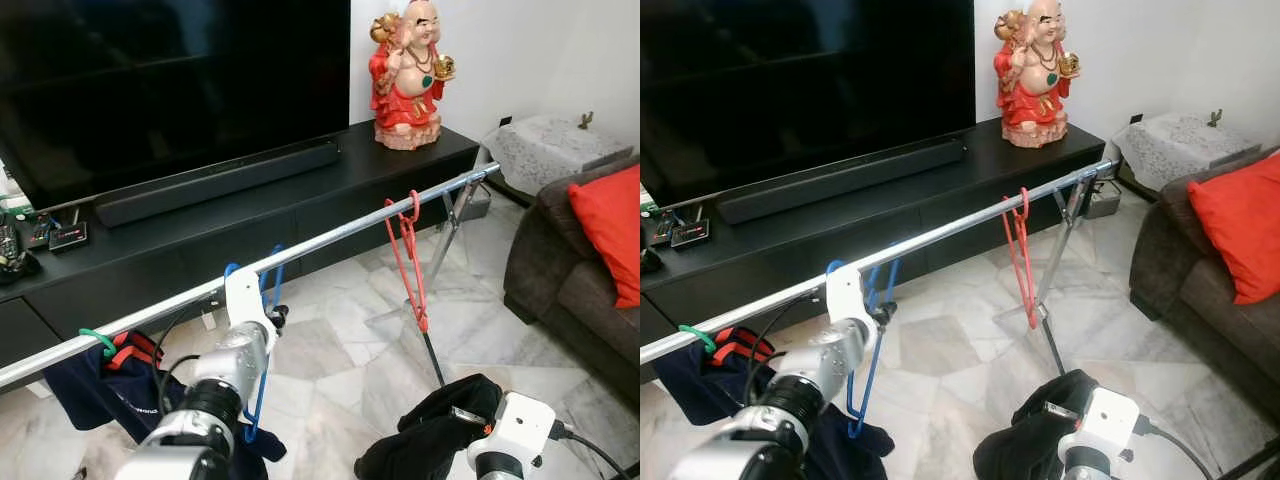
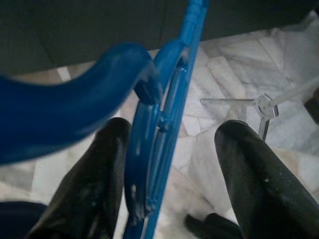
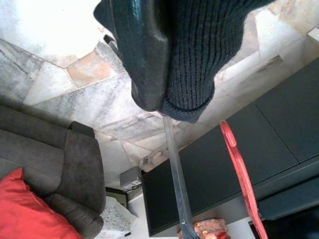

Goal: Hang hanger

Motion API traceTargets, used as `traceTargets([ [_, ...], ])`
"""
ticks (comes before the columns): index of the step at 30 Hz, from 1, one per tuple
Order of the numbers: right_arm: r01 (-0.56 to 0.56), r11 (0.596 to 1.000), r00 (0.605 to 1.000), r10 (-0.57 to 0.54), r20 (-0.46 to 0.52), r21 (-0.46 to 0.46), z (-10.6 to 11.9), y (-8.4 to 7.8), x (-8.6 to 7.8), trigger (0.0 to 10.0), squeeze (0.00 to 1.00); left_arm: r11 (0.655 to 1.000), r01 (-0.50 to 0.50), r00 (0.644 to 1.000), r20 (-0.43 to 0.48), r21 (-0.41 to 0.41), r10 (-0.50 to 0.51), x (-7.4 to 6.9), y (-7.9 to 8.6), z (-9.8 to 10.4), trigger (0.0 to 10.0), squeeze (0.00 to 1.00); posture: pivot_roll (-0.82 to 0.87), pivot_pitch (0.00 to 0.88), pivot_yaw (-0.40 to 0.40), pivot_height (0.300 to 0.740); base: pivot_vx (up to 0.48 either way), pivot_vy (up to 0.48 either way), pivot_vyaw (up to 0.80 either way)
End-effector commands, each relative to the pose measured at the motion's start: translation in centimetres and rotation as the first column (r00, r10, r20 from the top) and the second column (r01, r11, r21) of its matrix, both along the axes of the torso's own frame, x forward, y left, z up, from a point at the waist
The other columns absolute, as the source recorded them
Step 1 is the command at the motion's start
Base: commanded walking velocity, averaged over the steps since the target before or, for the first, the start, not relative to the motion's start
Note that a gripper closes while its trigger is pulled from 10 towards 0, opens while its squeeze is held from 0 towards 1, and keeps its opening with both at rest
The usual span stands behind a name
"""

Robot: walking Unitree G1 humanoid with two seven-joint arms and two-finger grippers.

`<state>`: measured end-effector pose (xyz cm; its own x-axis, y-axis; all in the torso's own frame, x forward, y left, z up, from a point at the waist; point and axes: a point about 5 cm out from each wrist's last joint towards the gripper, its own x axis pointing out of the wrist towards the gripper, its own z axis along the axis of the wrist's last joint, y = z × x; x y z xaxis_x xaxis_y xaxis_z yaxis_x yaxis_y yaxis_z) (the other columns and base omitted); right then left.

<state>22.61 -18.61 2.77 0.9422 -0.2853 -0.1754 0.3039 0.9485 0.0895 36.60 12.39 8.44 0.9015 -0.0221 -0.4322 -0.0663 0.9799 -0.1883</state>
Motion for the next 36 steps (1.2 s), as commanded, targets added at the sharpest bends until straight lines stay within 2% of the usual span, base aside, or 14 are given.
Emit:
traceTargets([
  [1, -0.01, 1.0, 1.0, 0.01, 0.025, -0.005, 0.4, 0.4, 0.3, 10.0, 0.0, 0.991, 0.072, 0.997, 0.018, 0.112, -0.074, -0.3, 0.5, -0.7, 10.0, 0.0, 0.03, 0.0, 0.09, 0.74, 0.0, 0.0, 0.0],
  [2, -0.009, 1.0, 1.0, 0.009, 0.028, -0.005, 0.4, 0.4, 0.4, 10.0, 0.0, 0.981, 0.097, 0.994, 0.028, 0.165, -0.103, -0.5, 0.5, -1.0, 10.0, 0.0, 0.02, 0.0, 0.089, 0.74, 0.0, 0.0, 0.0],
  [6, -0.008, 1.0, 1.0, 0.008, 0.03, -0.01, 0.5, 0.1, 0.4, 10.0, 0.0, 0.978, 0.11, 0.99, 0.064, 0.178, -0.123, -0.5, 0.4, -0.8, 10.0, 0.0, 0.02, 0.0, 0.085, 0.74, 0.0, 0.0, 0.0],
  [8, -0.005, 1.0, 1.0, 0.006, 0.027, -0.014, 0.5, -0.1, 0.3, 10.0, 0.0, 0.983, 0.091, 0.991, 0.087, 0.162, -0.106, -0.3, 0.6, -0.5, 4.7, 0.0, 0.02, 0.0, 0.085, 0.74, 0.0, 0.0, 0.0],
  [9, -0.005, 1.0, 1.0, 0.005, 0.027, -0.014, 0.5, -0.1, 0.2, 10.0, 0.0, 0.983, 0.087, 0.991, 0.091, 0.159, -0.103, -0.2, 0.6, -0.4, 3.8, 0.0, 0.02, 0.0, 0.083, 0.74, 0.0, 0.0, 0.0],
  [10, -0.005, 1.0, 1.0, 0.005, 0.026, -0.015, 0.5, -0.1, 0.2, 10.0, 0.0, 0.985, 0.079, 0.99, 0.101, 0.156, -0.095, -0.1, 0.7, -0.3, 3.1, 0.0, 0.02, 0.0, 0.083, 0.74, 0.0, 0.0, 0.0],
  [11, -0.005, 1.0, 1.0, 0.005, 0.026, -0.016, 0.5, -0.1, 0.3, 10.0, 0.0, 0.986, 0.072, 0.99, 0.109, 0.153, -0.089, -0.1, 0.8, -0.2, 3.0, 0.0, 0.02, 0.0, 0.083, 0.74, 0.0, 0.0, 0.0],
  [15, -0.006, 1.0, 1.0, 0.006, 0.027, -0.017, 0.5, -0.1, 0.3, 10.0, 0.0, 0.983, 0.04, 0.989, 0.131, 0.178, -0.064, 0.0, 1.1, -0.1, 3.0, 0.0, 0.02, 0.0, 0.083, 0.74, 0.0, 0.0, 0.0],
  [18, -0.007, 1.0, 1.0, 0.007, 0.028, -0.015, 0.5, 0.0, 0.3, 10.0, 0.0, 0.983, -0.021, 0.992, 0.128, 0.182, -0.002, 0.0, 1.5, -0.1, 2.7, 0.0, 0.03, 0.0, 0.082, 0.74, 0.0, 0.0, 0.0],
  [19, -0.008, 1.0, 1.0, 0.009, 0.027, -0.014, 0.5, 0.0, 0.3, 10.0, 0.0, 0.982, -0.037, 0.992, 0.126, 0.185, 0.013, 0.0, 1.6, -0.2, 1.6, 0.0, 0.03, 0.0, 0.083, 0.74, 0.0, 0.0, 0.0],
  [20, -0.009, 1.0, 1.0, 0.009, 0.027, -0.013, 0.5, 0.1, 0.3, 10.0, 0.0, 0.983, -0.04, 0.992, 0.126, 0.179, 0.018, 0.0, 1.6, -0.2, 0.0, 0.0, 0.03, 0.0, 0.084, 0.74, 0.0, 0.0, 0.0],
  [28, -0.004, 1.0, 1.0, 0.004, 0.024, -0.012, 0.4, 0.0, 0.2, 10.0, 0.0, 0.983, -0.041, 0.992, 0.126, 0.18, 0.018, -0.3, 1.6, -0.6, 0.0, 0.0, 0.02, 0.0, 0.087, 0.74, 0.0, 0.0, 0.0],
  [36, -0.006, 1.0, 1.0, 0.006, 0.02, -0.013, 0.4, 0.0, 0.2, 10.0, 0.0, 0.983, -0.069, 0.989, 0.144, 0.171, 0.044, -0.3, 2.2, -0.5, 0.0, 0.0, 0.03, 0.0, 0.084, 0.74, 0.0, 0.0, 0.0],
])
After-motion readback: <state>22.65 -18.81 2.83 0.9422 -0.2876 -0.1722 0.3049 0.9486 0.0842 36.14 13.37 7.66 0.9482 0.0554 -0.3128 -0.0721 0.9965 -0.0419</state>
